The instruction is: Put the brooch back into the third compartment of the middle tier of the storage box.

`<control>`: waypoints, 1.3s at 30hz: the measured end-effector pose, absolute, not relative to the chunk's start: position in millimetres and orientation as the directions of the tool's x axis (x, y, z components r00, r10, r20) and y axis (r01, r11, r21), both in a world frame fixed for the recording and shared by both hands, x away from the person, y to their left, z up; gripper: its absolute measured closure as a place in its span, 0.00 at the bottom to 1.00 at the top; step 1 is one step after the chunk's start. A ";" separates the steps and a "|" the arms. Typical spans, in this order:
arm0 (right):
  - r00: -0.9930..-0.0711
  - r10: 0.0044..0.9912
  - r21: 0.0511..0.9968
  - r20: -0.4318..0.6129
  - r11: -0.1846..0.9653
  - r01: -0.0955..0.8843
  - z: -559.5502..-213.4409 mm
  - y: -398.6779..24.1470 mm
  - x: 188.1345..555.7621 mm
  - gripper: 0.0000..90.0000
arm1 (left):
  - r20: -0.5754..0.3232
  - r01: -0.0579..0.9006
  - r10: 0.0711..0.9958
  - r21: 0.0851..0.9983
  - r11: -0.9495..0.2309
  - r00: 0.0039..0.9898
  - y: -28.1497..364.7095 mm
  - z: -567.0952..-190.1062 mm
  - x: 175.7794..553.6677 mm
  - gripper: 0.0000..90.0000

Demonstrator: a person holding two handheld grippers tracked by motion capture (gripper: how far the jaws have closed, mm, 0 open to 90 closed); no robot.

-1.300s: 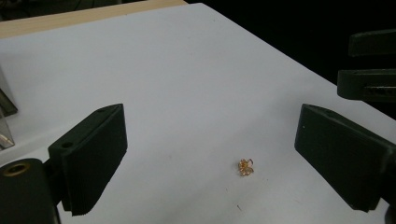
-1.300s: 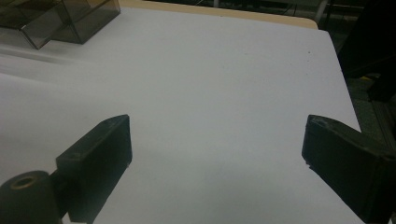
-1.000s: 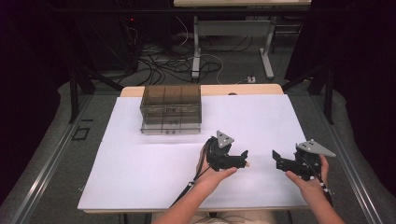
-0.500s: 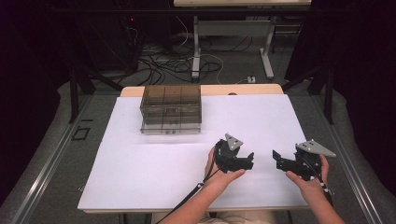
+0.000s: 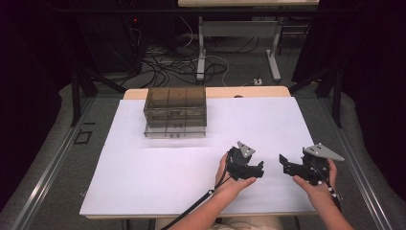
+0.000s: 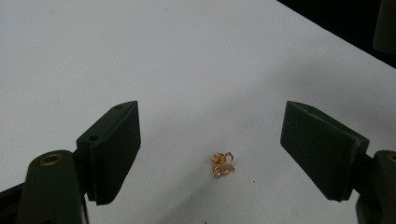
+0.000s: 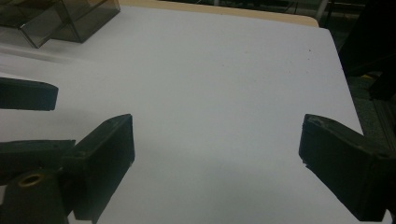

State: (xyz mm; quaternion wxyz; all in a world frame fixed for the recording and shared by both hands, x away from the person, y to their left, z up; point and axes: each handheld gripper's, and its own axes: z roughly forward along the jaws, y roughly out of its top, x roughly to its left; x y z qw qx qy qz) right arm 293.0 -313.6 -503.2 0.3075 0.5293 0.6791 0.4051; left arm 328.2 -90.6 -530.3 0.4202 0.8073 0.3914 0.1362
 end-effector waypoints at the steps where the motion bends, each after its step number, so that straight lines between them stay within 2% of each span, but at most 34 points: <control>1: -0.248 0.969 0.874 0.011 0.112 0.474 -503.0 -313.3 292.7 0.11 | -0.108 0.517 0.747 0.785 -0.341 0.656 -91.5 -531.8 328.5 0.23; 18: -0.248 0.969 0.870 0.013 0.111 0.480 -504.7 -313.2 293.8 0.12 | -0.088 0.550 0.758 0.743 -0.382 0.646 -102.8 -550.2 331.9 0.31; 27: -0.254 0.967 0.870 0.020 0.108 0.481 -505.0 -313.2 294.1 0.13 | -0.089 0.563 0.759 0.727 -0.393 0.645 -106.6 -554.9 332.1 0.43; 39: -0.255 0.967 0.871 0.023 0.106 0.480 -505.0 -313.3 294.4 0.13 | -0.077 0.573 0.766 0.712 -0.405 0.638 -112.0 -560.3 330.6 0.54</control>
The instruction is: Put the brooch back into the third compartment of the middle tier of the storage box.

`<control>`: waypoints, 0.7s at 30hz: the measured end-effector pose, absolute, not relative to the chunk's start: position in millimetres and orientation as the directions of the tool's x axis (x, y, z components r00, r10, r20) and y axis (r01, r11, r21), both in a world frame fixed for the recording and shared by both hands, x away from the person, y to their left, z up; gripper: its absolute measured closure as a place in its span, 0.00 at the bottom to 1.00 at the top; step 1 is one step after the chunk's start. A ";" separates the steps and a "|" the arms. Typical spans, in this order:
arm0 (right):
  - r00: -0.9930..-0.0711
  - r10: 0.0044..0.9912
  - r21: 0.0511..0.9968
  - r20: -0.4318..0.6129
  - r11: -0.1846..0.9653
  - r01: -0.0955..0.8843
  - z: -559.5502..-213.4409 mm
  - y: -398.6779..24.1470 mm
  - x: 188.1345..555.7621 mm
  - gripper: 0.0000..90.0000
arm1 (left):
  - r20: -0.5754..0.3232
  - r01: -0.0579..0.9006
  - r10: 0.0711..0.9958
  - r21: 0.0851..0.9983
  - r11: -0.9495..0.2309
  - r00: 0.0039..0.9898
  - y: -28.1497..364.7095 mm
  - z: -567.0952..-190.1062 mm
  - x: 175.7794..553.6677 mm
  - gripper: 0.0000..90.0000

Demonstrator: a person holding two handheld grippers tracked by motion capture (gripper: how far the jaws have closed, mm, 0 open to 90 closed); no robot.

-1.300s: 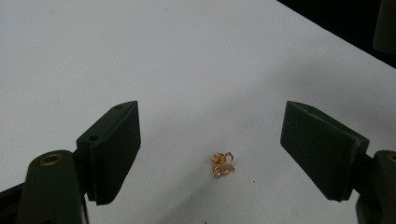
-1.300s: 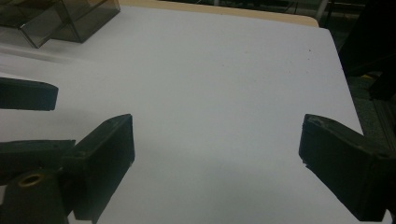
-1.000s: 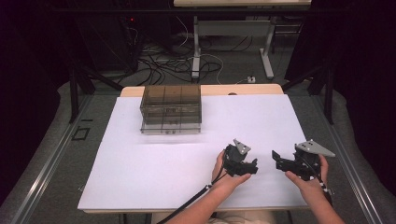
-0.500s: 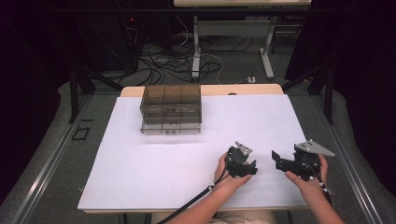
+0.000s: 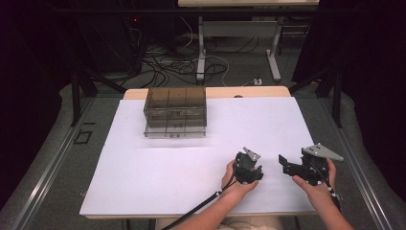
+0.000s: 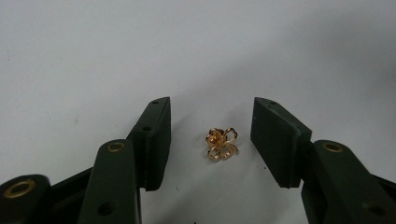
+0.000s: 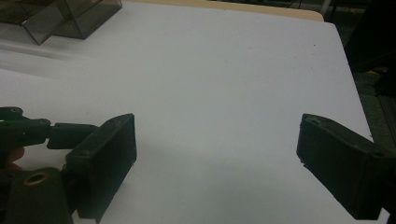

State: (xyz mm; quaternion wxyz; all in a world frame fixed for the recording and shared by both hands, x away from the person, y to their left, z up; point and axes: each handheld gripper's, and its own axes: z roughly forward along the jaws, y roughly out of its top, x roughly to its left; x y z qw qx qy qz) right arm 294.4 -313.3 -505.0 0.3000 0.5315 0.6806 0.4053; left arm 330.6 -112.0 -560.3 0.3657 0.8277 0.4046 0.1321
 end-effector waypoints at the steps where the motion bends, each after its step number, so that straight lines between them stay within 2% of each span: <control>1: -0.257 0.966 0.870 0.020 0.110 0.480 -505.1 -313.3 294.3 0.13 | -0.077 0.574 0.767 0.712 -0.404 0.636 -112.2 -560.3 330.6 0.55; 21: -0.265 0.964 0.865 0.018 0.118 0.487 -504.7 -312.8 294.2 0.13 | -0.040 0.562 0.770 0.708 -0.428 0.636 -113.2 -560.1 327.2 0.77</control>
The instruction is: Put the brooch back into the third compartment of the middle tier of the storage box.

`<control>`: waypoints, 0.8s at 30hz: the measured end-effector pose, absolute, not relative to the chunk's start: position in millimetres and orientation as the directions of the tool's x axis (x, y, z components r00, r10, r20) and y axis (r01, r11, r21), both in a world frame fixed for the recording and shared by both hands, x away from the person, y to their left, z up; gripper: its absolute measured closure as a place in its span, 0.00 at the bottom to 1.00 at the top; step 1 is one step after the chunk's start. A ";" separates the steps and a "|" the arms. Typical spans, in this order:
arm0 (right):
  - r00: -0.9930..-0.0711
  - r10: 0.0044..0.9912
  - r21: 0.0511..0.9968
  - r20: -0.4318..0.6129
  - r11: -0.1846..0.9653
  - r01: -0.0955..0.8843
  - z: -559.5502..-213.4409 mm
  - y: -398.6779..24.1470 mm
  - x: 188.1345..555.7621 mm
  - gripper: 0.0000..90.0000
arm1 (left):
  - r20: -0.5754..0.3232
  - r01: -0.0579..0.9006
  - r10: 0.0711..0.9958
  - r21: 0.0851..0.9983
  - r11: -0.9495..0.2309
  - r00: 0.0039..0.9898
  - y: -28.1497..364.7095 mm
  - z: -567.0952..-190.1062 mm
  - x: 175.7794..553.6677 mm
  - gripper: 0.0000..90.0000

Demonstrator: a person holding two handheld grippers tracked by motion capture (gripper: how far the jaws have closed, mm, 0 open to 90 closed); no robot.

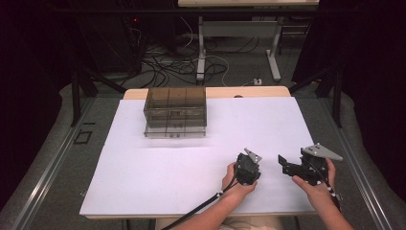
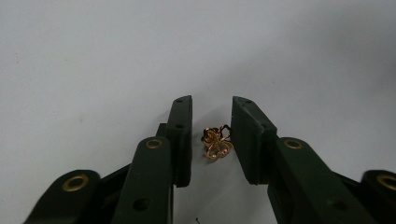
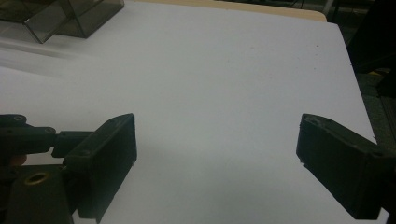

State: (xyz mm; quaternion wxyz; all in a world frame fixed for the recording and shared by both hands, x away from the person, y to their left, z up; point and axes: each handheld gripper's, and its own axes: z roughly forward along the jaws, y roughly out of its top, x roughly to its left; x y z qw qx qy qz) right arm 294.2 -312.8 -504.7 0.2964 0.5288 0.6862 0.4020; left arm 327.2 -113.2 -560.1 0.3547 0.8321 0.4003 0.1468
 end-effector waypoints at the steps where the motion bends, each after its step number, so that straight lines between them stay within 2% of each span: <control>1: -0.266 0.964 0.869 0.023 0.113 0.482 -504.9 -312.5 294.5 0.13 | -0.044 0.561 0.773 0.714 -0.418 0.633 -113.4 -560.8 327.4 0.78; 11: -0.266 0.964 0.867 0.020 0.116 0.485 -504.9 -312.9 294.6 0.13 | -0.033 0.552 0.767 0.715 -0.429 0.640 -112.0 -560.9 326.4 0.86; 24: -0.265 0.964 0.866 0.019 0.116 0.486 -505.2 -312.5 294.7 0.14 | -0.047 0.553 0.762 0.717 -0.425 0.646 -109.8 -560.9 327.9 0.87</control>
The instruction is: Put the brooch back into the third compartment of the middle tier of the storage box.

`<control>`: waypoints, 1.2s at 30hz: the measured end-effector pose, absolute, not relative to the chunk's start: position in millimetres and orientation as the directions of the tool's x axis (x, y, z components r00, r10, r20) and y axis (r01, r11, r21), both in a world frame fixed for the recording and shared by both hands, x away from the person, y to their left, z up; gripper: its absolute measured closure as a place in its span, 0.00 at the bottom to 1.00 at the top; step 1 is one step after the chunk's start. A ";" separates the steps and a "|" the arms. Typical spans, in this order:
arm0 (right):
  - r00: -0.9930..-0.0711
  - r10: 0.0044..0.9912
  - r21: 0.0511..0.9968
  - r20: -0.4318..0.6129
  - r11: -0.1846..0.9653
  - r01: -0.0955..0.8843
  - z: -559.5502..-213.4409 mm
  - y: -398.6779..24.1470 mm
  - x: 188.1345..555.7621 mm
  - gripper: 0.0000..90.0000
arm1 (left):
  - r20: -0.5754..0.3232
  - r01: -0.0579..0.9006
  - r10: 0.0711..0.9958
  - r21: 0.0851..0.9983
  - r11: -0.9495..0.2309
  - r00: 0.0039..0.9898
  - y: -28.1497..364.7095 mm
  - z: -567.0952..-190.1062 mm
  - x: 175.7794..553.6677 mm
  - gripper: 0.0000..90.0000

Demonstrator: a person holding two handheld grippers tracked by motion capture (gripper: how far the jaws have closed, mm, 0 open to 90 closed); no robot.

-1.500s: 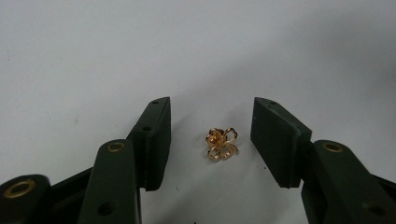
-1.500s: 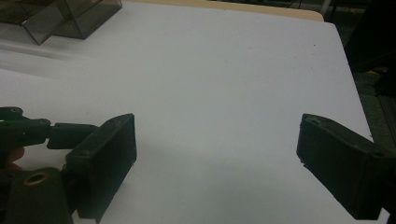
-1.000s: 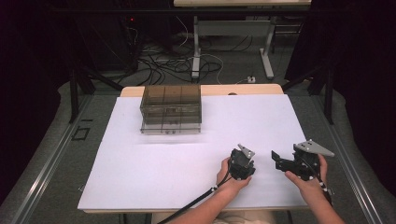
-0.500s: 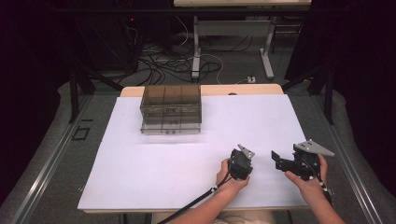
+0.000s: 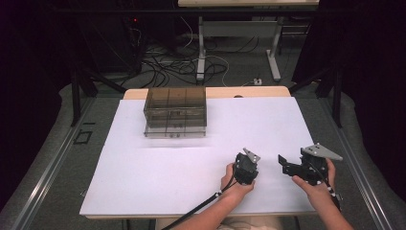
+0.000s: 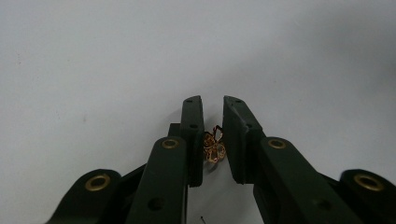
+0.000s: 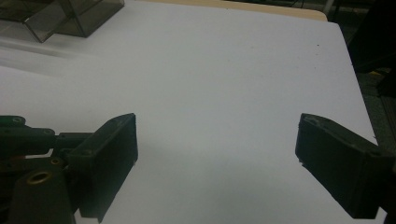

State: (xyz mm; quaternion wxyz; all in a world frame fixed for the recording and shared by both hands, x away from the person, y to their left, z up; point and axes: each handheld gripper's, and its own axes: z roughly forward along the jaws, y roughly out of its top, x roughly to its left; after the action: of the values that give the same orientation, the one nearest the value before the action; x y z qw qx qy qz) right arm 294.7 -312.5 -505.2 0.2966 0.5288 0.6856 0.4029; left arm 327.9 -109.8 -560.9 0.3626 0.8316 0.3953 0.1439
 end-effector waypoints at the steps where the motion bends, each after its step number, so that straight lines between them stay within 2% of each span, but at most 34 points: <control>1: -0.267 0.964 0.865 0.021 0.116 0.488 -505.1 -312.6 294.6 0.14 | -0.048 0.551 0.761 0.719 -0.423 0.646 -110.0 -561.0 328.1 0.87; 20: -0.266 0.964 0.865 0.021 0.116 0.488 -505.2 -312.5 294.6 0.14 | -0.063 0.562 0.775 0.725 -0.397 0.629 -97.2 -552.9 335.1 0.89; 23: -0.262 0.965 0.867 0.021 0.113 0.486 -505.6 -311.8 294.7 0.14 | -0.062 0.562 0.777 0.727 -0.394 0.626 -95.3 -551.4 335.8 0.92; 36: -0.267 0.964 0.865 0.018 0.119 0.488 -505.8 -313.0 295.1 0.14 | -0.065 0.566 0.781 0.726 -0.390 0.621 -88.1 -555.5 340.5 0.94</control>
State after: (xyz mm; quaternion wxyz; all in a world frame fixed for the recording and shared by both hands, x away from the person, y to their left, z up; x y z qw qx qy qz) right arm 295.1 -313.0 -505.8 0.2960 0.5280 0.6871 0.4018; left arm 340.5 -88.1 -555.5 0.3697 0.8210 0.4103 0.1449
